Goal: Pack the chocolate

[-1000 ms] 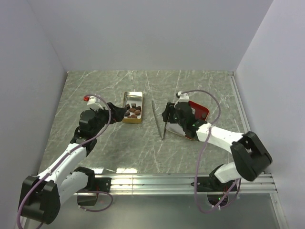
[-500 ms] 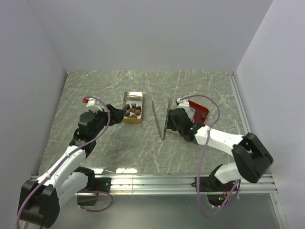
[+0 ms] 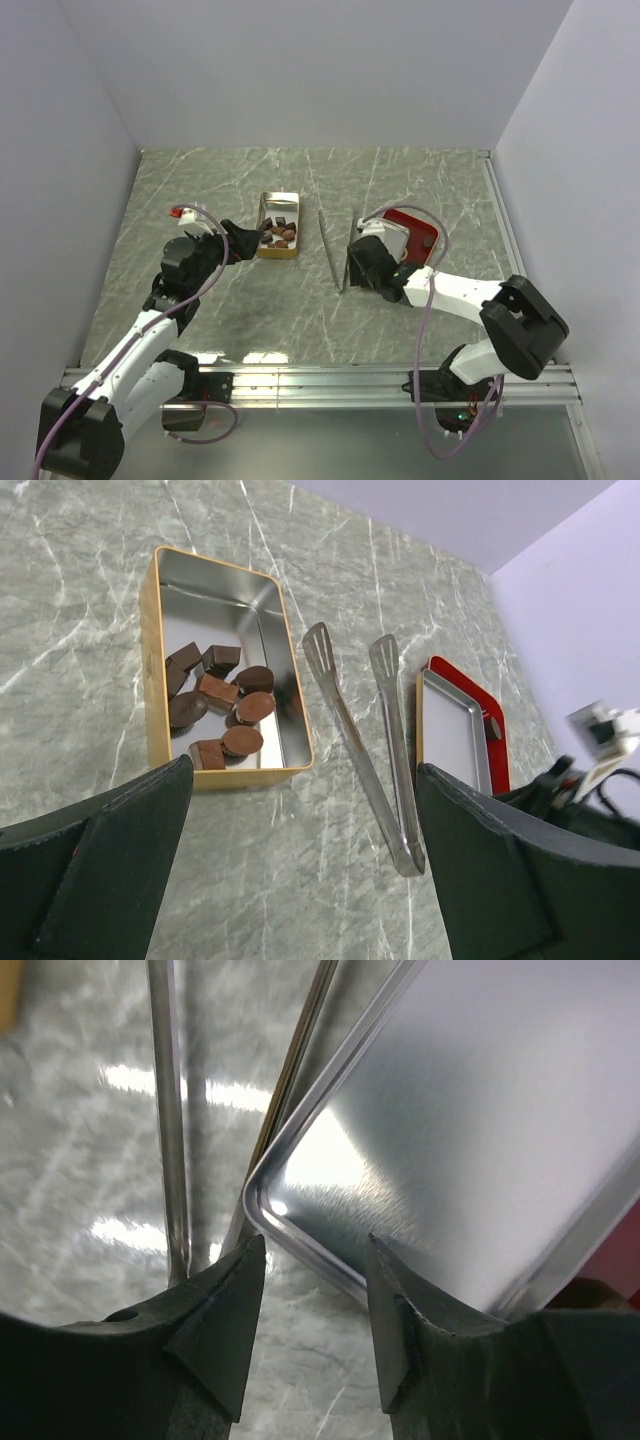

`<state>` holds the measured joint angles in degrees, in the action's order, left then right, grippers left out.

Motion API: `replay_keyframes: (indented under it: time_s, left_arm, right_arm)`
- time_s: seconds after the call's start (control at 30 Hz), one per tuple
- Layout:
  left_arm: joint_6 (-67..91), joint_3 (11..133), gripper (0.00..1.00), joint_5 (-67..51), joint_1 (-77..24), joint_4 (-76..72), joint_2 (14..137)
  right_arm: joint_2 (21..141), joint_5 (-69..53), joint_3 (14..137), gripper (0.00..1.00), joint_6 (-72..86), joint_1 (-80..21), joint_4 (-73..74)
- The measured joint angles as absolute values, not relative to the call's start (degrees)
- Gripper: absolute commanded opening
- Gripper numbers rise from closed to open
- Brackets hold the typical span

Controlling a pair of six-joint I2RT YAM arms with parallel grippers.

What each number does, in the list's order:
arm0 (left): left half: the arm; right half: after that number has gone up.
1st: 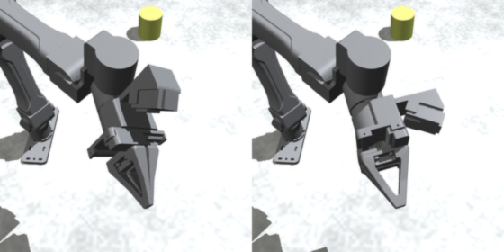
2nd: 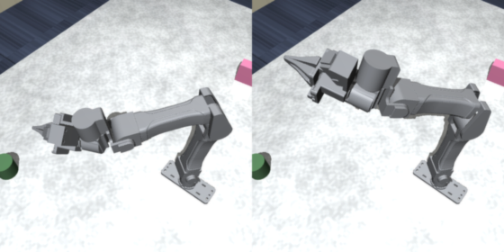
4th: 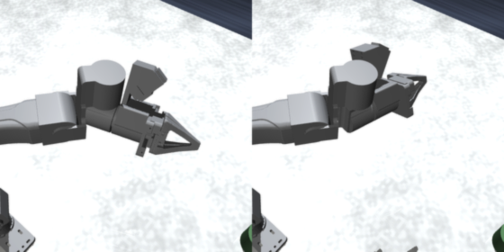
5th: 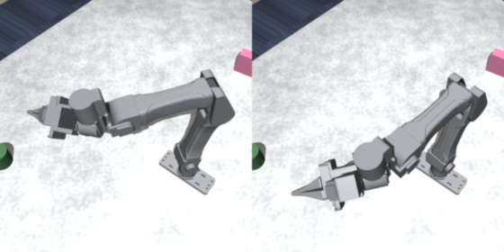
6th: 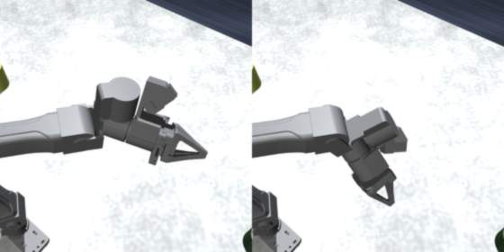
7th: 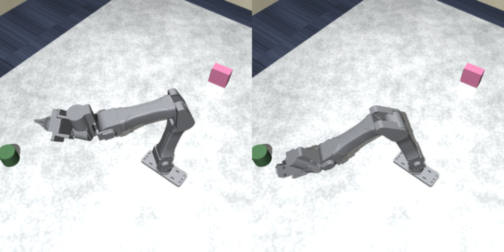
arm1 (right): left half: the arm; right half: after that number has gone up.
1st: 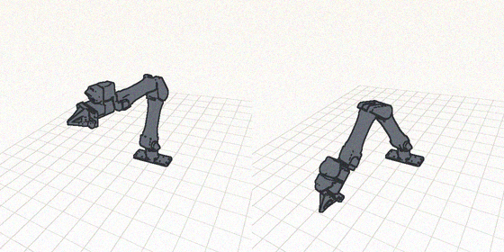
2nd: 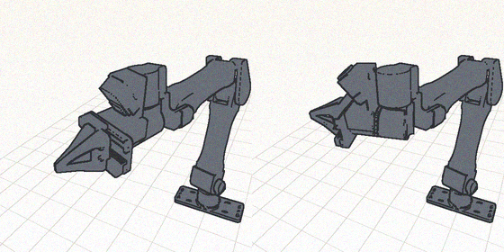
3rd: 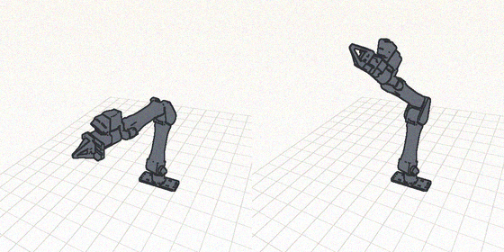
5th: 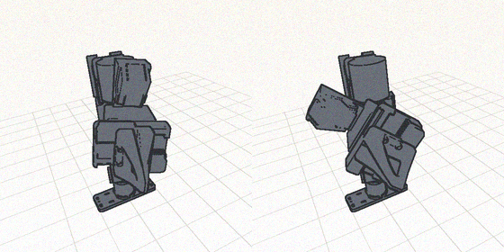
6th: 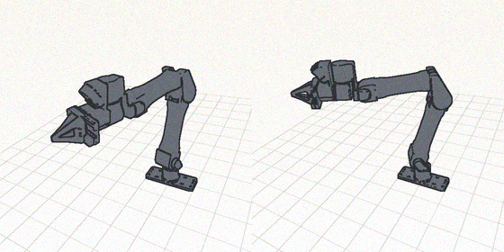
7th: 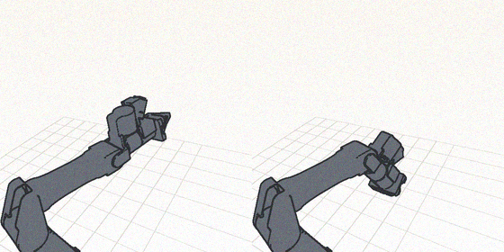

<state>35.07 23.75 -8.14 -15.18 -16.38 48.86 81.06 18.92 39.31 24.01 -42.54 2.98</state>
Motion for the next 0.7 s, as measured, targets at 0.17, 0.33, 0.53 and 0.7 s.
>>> replay_keyframes:
  time_s: [0.17, 0.33, 0.53, 0.7]
  left_arm:
    - [35.0, 23.7, 0.99, -8.1, -15.2, -16.1, 48.5]
    - [35.0, 23.7, 0.99, -8.1, -15.2, -15.9, 48.6]
    - [35.0, 23.7, 0.98, -8.1, -15.2, -15.9, 48.9]
    - [35.0, 23.7, 0.98, -8.1, -15.2, -15.9, 49.1]
  right_arm:
    - [85.2, 20.0, 40.5, 0.44, 22.7, -44.9, 3.8]
    - [87.7, 21.7, 42.8, 0.31, 22.0, -46.1, 4.1]
    - [89.3, 23.3, 44.4, 0.21, 21.3, -46.7, 4.9]
    - [90.8, 24.8, 46.0, 0.13, 21.0, -47.4, 6.0]
